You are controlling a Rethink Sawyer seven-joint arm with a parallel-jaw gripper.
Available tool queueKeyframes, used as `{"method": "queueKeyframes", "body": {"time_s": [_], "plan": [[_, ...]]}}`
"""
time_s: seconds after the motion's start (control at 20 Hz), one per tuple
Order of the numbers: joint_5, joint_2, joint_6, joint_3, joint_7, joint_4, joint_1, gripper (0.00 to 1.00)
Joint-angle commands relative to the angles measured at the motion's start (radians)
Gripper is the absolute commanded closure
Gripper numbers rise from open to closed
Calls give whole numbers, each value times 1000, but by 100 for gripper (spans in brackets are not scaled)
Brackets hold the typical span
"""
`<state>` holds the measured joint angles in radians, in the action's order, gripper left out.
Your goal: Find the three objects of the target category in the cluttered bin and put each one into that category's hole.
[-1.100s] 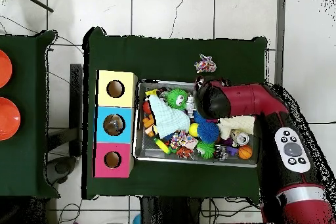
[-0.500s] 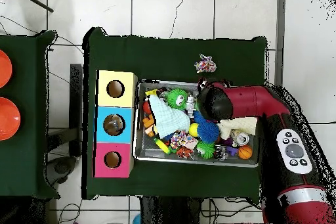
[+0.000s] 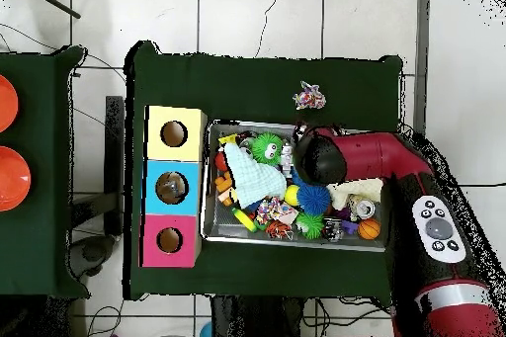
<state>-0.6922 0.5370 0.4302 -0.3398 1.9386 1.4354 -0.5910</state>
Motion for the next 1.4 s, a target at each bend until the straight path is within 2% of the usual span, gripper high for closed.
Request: {"method": "queueKeyframes", "body": {"time_s": [0.05,0.6,1.15,1.4], "plan": [[26,5,24,24,54,137,20,0],[87,41,78,20,32,171,20,0],[125,49,111,4,-19,172,-2,0],[152,78,146,2,-21,185,4,0]]}}
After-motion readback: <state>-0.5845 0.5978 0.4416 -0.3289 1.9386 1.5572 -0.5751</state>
